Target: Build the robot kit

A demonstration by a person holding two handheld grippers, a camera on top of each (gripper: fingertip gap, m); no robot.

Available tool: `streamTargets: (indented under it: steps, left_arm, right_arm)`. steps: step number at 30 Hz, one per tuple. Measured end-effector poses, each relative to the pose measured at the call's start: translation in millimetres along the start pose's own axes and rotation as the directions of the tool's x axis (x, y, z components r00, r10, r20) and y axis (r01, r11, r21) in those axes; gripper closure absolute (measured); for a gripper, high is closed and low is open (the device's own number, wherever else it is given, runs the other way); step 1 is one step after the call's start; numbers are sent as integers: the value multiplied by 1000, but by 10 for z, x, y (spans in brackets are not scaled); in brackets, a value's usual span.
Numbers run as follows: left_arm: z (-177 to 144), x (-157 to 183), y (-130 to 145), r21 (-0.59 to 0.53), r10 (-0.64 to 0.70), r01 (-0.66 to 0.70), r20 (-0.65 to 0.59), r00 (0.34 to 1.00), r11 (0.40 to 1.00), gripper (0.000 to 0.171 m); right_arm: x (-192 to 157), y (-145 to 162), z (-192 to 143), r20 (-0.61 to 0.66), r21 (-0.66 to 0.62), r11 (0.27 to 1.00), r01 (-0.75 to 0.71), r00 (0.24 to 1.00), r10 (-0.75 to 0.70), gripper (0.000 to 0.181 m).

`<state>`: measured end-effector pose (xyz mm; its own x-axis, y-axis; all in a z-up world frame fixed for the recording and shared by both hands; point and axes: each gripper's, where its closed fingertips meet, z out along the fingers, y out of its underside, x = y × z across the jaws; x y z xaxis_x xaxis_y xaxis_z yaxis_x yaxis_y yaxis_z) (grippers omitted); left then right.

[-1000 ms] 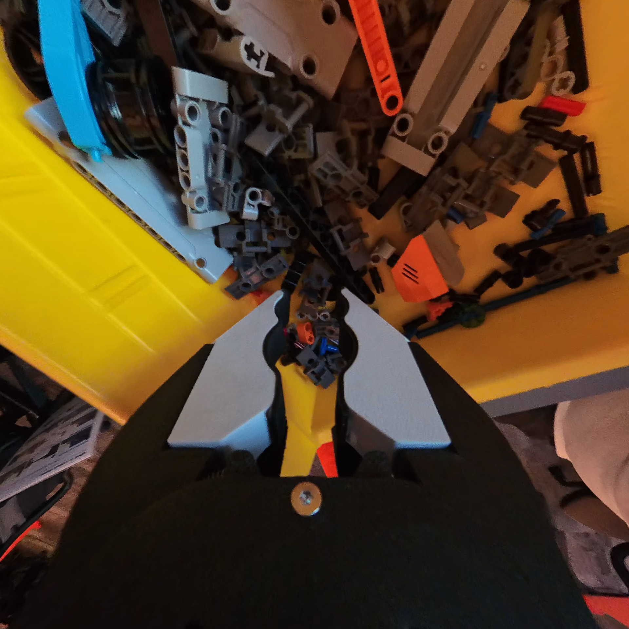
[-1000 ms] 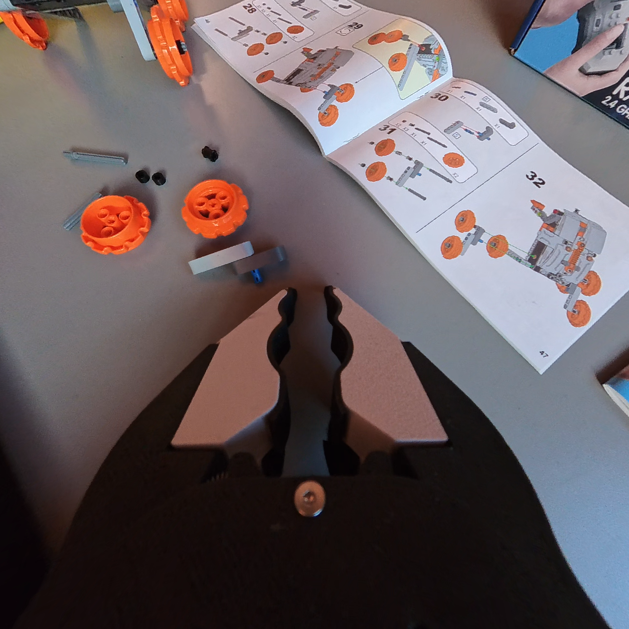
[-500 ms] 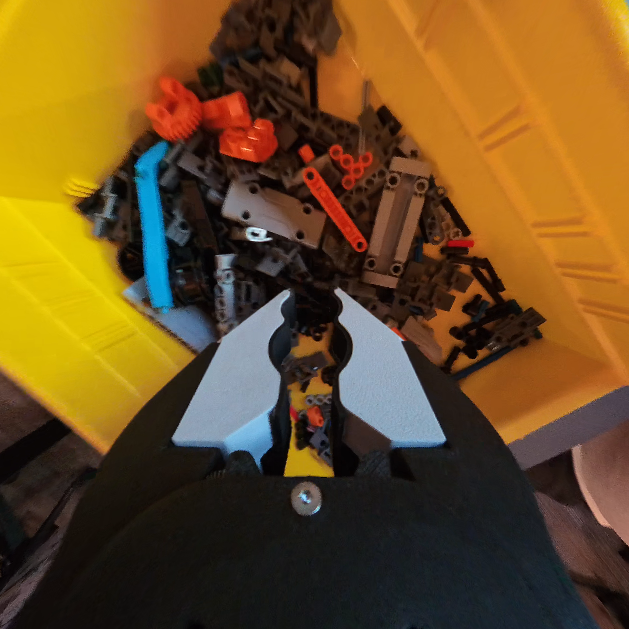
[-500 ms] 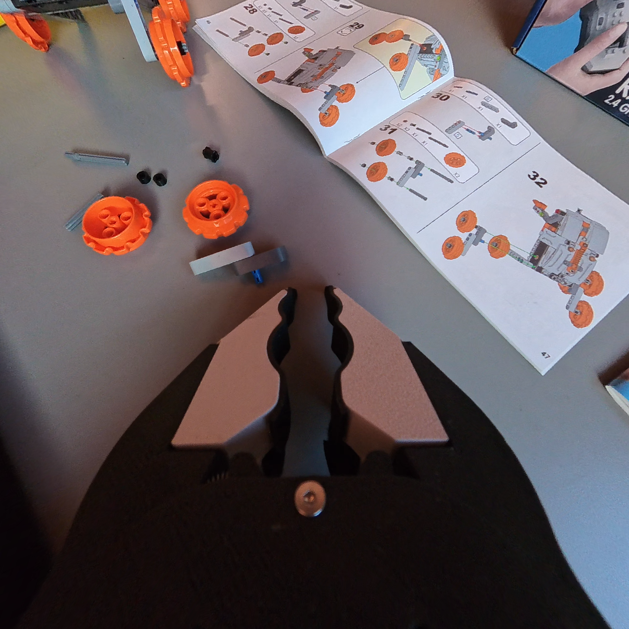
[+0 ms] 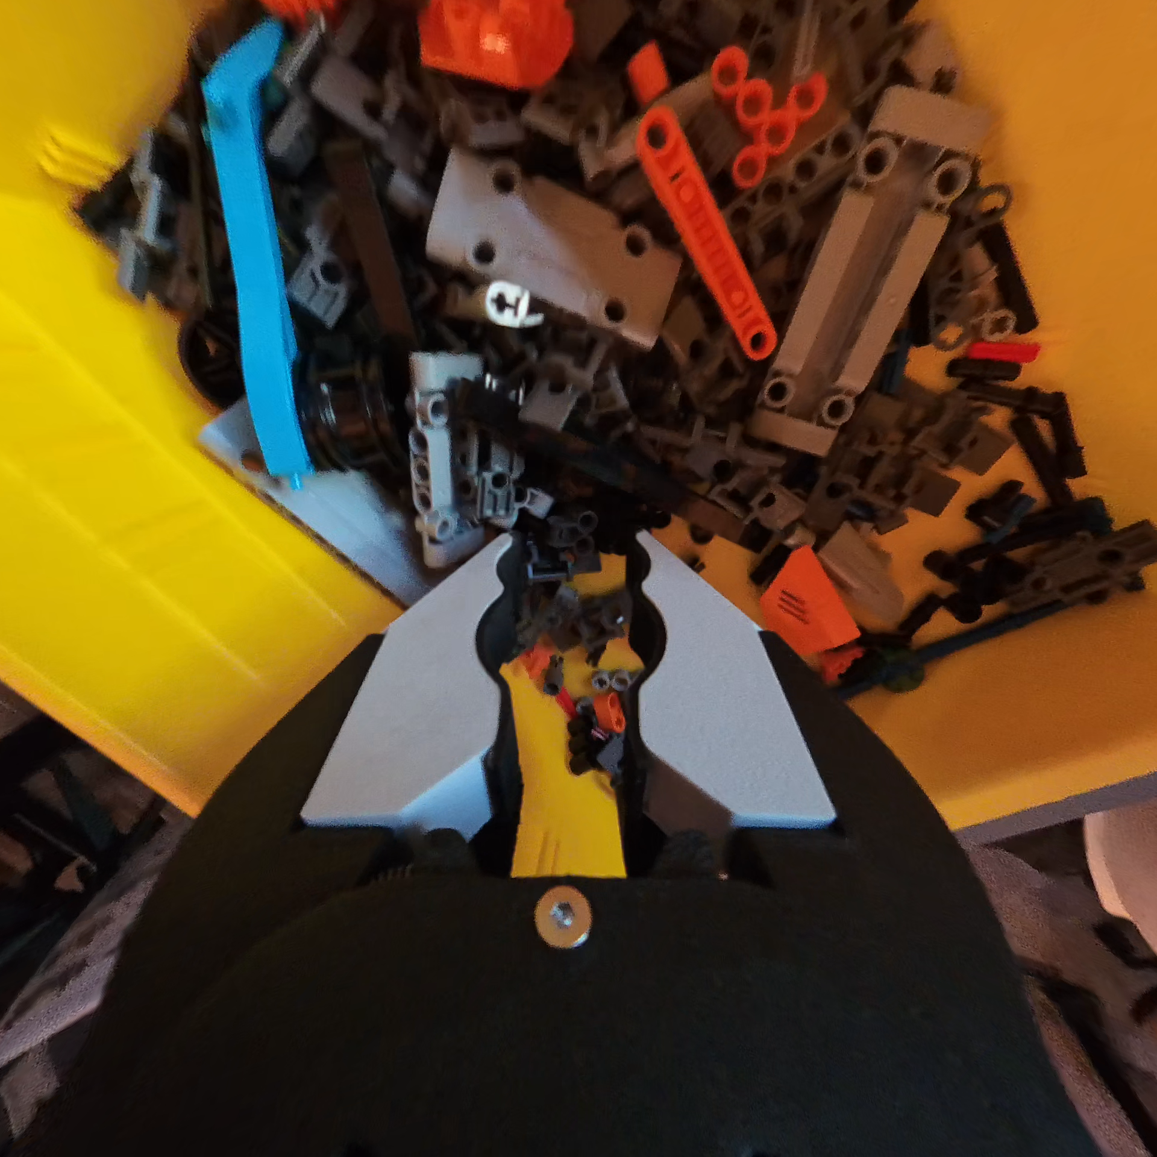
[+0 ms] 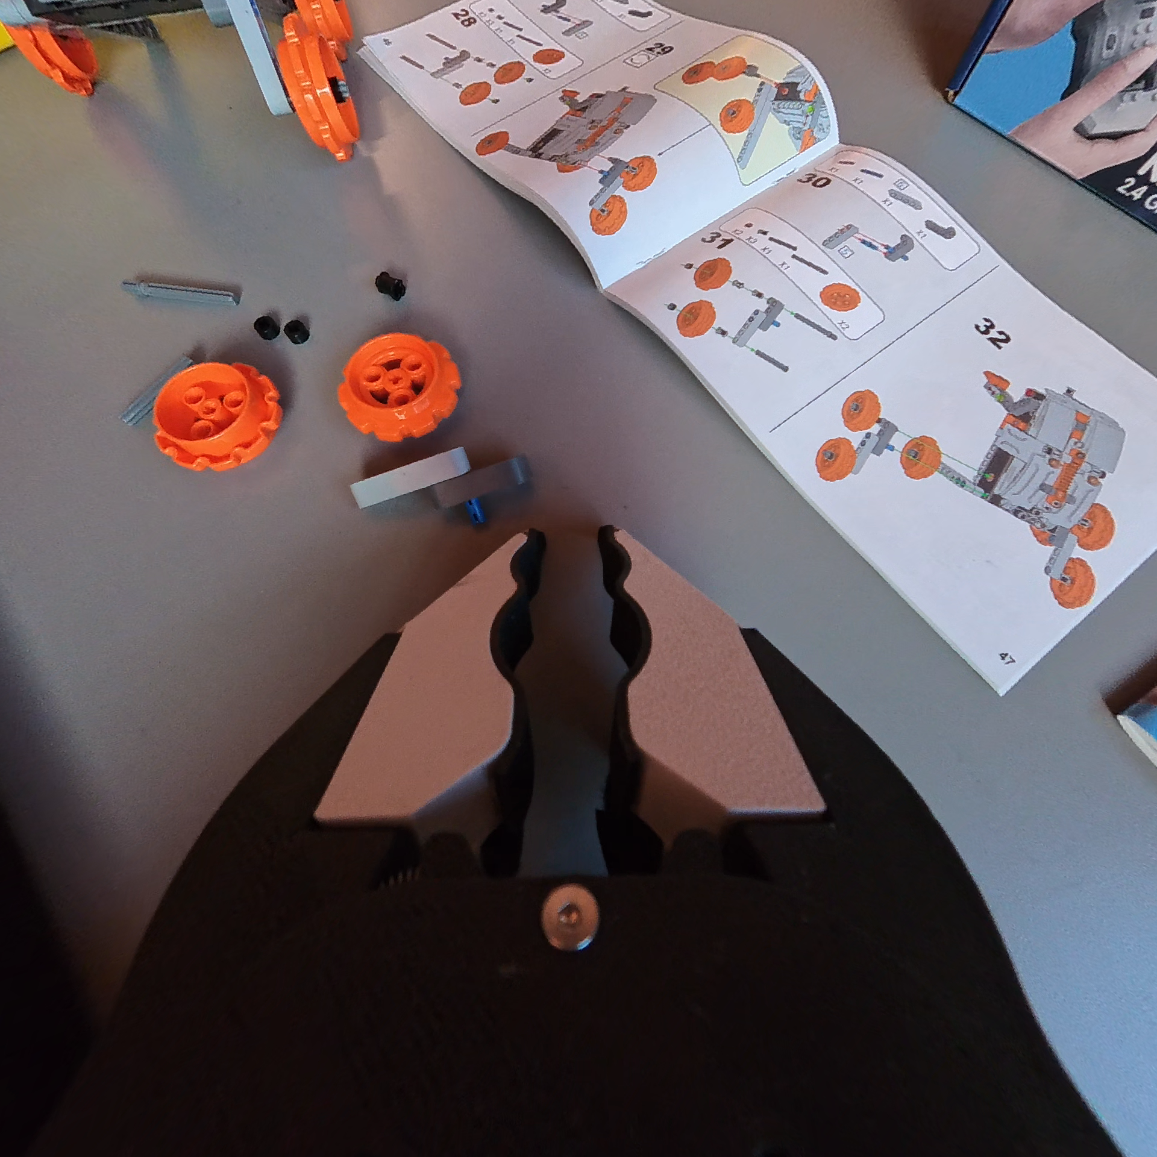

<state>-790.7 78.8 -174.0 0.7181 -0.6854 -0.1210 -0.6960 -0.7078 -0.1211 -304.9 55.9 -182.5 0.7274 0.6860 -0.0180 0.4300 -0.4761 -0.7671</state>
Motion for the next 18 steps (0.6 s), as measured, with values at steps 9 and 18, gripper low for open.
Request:
streamTargets:
  steps: [9, 18]
  left_arm:
    - [-55, 56, -377, 170, 71, -65, -27, 997, 983, 171]
    - [-94, -90, -221, 76, 63, -65, 34, 997, 995, 156]
  right_arm:
    - [0, -1, -2, 6, 1, 1000, -9, 1000, 8, 161]
    - [-2, -1, -3, 4, 0, 1000, -4, 1000, 4, 161]
